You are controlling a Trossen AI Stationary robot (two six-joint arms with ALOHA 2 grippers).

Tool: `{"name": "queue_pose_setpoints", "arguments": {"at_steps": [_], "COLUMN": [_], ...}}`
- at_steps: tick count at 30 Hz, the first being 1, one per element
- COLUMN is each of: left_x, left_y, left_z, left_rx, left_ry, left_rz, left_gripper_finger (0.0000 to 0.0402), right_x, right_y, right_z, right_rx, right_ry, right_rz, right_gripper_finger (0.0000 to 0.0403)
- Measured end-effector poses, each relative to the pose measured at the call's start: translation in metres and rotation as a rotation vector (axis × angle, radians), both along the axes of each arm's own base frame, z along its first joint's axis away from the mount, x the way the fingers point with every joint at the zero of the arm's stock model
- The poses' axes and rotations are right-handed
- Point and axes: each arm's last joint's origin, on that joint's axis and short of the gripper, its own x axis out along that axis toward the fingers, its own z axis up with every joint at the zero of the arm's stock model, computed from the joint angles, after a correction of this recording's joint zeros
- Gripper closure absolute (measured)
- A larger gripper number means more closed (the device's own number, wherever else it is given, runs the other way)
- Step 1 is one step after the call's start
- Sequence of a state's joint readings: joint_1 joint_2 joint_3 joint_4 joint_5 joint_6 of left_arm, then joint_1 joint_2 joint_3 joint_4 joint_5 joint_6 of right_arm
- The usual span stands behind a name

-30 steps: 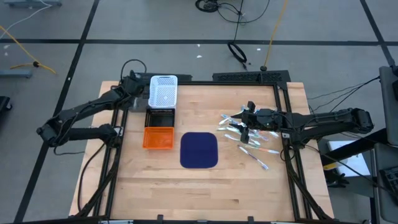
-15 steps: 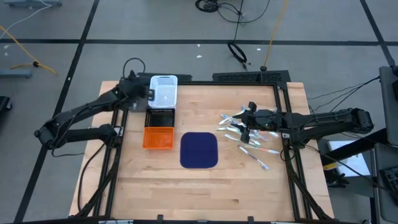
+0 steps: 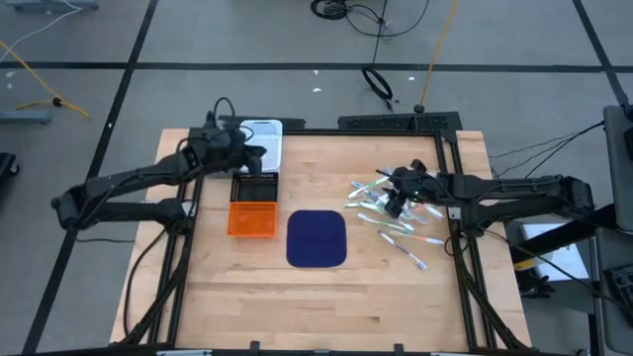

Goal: Pick & Place Toothbrushes
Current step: Put the blue toothbrush into the gray bin

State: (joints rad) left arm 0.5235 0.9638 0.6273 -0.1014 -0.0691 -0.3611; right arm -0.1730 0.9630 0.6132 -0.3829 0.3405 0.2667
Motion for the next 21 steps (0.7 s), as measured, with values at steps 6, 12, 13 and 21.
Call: {"name": "queue_pose_setpoints", "arguments": {"at_steps": [6, 12, 13, 21], "left_x": [0.011, 0.021, 0.022, 0.042], "left_y": [-0.018, -0.035, -0.037, -0.051], "left_z": [0.002, 0.004, 0.004, -0.003], "left_rx": [0.010, 0.030, 0.033, 0.042], "left_ry": [-0.019, -0.049, -0.049, -0.065], "left_rz": [-0.100, -0.193, -0.208, -0.288], "left_gripper_finger": [0.0337, 0.0337, 0.0337, 0.0337], "right_x": [-0.009, -0.016, -0.017, -0.021], "right_y": [-0.002, 0.000, 0.001, 0.002], "right_z": [-0.007, -0.012, -0.013, -0.019], "right_rx": [0.088, 0.200, 0.215, 0.268], "right_ry": [0.057, 0.100, 0.102, 0.124], "right_rz": [-0.106, -0.169, -0.177, -0.229], "right_gripper_finger": [0.0248, 0.0248, 0.0248, 0.0248]}}
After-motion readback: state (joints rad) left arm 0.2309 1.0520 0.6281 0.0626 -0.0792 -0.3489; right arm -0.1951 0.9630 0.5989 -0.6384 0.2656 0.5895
